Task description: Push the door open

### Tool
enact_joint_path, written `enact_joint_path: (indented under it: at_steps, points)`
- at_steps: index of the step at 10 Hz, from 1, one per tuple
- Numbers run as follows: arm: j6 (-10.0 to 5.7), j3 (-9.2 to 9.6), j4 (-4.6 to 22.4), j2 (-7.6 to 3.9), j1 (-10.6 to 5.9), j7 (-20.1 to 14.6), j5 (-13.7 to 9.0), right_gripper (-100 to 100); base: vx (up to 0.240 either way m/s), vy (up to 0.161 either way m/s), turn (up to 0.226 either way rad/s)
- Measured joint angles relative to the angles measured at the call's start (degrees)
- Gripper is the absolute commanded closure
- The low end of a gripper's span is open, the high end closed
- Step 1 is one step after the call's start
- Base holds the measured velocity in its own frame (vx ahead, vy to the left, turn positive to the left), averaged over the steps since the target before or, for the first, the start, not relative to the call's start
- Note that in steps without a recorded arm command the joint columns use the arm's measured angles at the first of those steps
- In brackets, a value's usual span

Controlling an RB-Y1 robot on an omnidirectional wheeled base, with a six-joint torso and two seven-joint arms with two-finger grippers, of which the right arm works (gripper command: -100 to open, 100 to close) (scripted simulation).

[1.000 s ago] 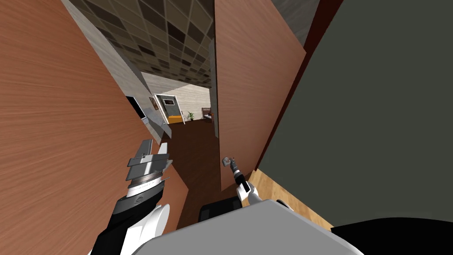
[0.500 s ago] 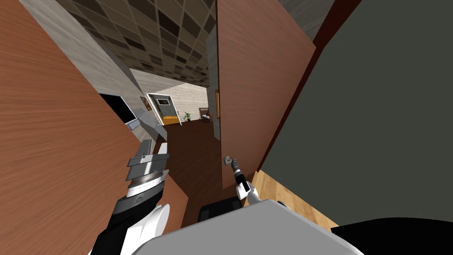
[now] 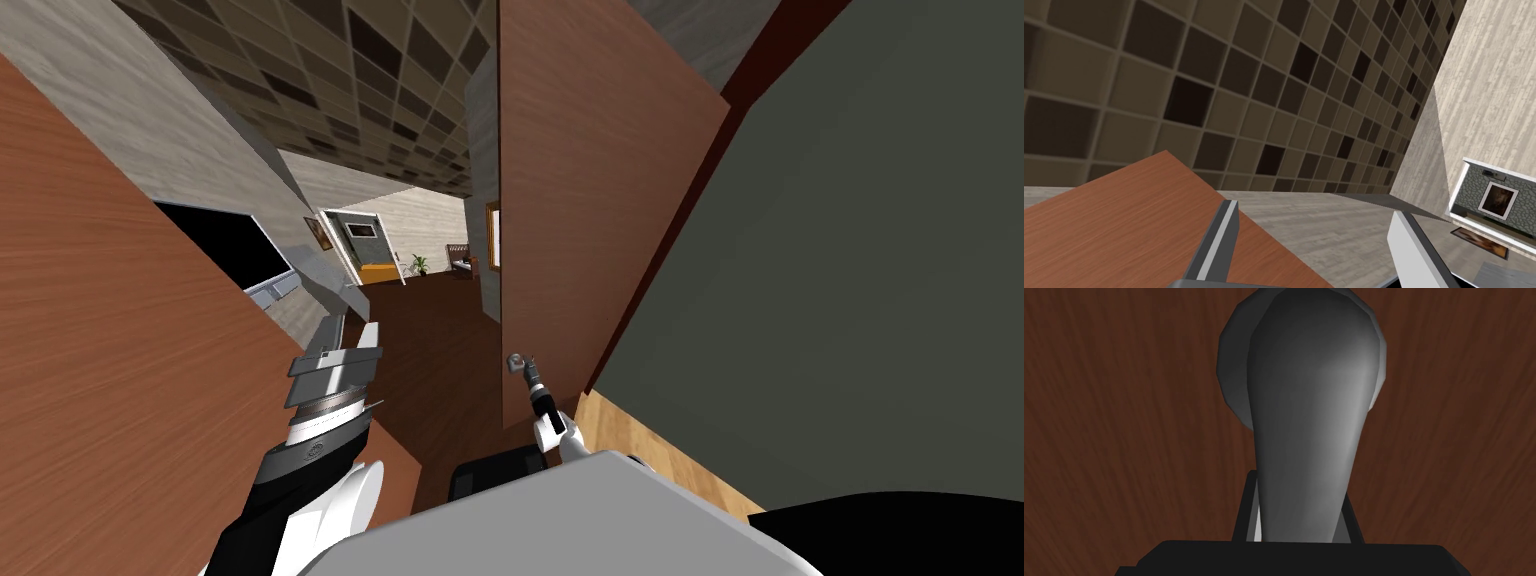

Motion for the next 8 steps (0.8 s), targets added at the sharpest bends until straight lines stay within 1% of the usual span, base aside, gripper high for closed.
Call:
enact_joint_path:
  at_steps: [1,2,3,4,5,6,7,8]
  points:
    - [-0.59,0.06,1.28,-0.03,-0.47,0.21,-0.31,100,0.221,0.027,-0.141]
    - [-1.67,0.10,2.75,-0.27,-1.25,0.29,-0.66,100,0.138,0.028,-0.029]
    - [-0.66,0.24,0.03,-0.30,-0.06,0.72,-0.70,100,0.210,0.011,-0.185]
    - [0.17,0.44,-1.21,-0.59,0.56,1.20,-1.06,100,0.257,0.033,-0.189]
    - [-0.60,0.56,0.40,-0.55,-0.09,1.59,-1.51,100,0.208,0.028,-0.146]
    - [-1.13,0.61,1.48,-0.59,-0.83,1.85,-2.00,100,0.123,0.017,-0.074]
    - [-1.86,0.38,2.82,-0.79,-1.91,1.89,-2.35,100,0.058,0.012,0.013]
    - [-2.19,0.24,3.04,-0.87,-2.20,1.96,-2.46,100,0.011,0.000,0.013]
